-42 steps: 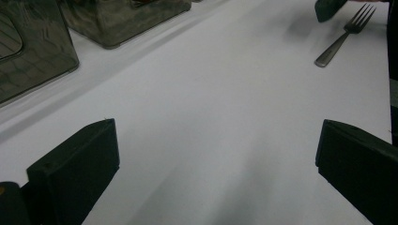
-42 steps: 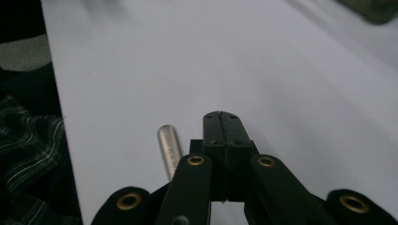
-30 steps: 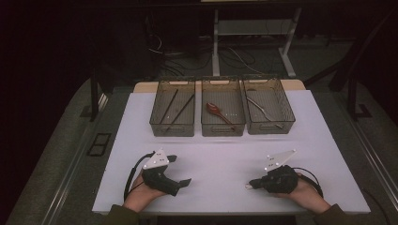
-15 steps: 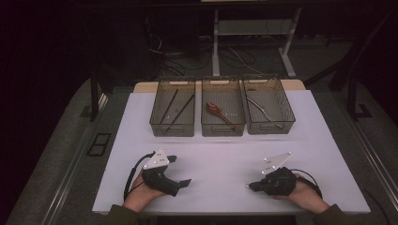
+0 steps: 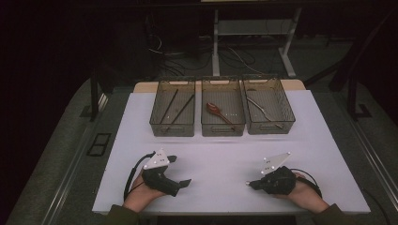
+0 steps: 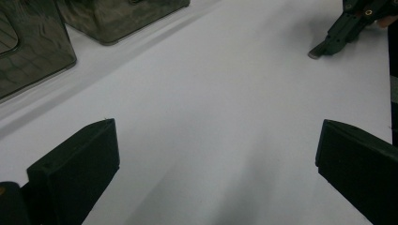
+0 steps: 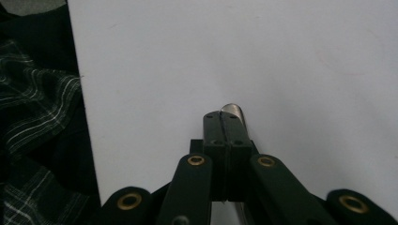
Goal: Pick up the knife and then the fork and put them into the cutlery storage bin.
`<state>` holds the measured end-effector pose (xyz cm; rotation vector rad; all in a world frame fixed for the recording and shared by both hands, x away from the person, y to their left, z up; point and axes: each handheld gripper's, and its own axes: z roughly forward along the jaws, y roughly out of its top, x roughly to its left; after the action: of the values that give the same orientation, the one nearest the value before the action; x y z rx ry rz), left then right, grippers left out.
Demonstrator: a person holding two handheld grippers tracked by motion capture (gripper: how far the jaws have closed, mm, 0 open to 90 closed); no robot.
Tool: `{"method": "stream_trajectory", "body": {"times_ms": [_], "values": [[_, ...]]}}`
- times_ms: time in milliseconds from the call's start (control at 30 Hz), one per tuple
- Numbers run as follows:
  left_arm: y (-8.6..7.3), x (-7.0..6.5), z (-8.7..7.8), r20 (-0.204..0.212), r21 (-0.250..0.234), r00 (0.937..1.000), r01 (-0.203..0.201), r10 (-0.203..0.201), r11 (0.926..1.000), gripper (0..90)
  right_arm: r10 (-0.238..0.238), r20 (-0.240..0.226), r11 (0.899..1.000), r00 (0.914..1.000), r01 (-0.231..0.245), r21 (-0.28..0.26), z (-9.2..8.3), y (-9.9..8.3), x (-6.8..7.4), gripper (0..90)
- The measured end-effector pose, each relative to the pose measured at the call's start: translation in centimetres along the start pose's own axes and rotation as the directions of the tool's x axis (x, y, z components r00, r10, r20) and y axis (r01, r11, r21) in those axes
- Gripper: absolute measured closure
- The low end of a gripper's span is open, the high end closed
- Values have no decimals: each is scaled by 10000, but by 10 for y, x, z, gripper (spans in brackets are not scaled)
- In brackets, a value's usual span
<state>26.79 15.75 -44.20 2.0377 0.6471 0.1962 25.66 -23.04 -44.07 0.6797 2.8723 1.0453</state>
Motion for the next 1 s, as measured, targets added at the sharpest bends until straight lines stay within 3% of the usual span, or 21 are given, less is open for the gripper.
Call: {"method": "stream_trajectory", "body": {"times_ms": [667, 1000], "values": [[0, -1, 1, 32, 3, 10000, 16, -16, 10000, 0, 632, 1116, 9975, 9917, -592, -388, -2, 0, -27, 890], [0, -1, 1, 32, -1, 10000, 3, -3, 10000, 0, 1210, 1918, 9922, 9739, -1131, -519, -6, -1, -50, 890]]}}
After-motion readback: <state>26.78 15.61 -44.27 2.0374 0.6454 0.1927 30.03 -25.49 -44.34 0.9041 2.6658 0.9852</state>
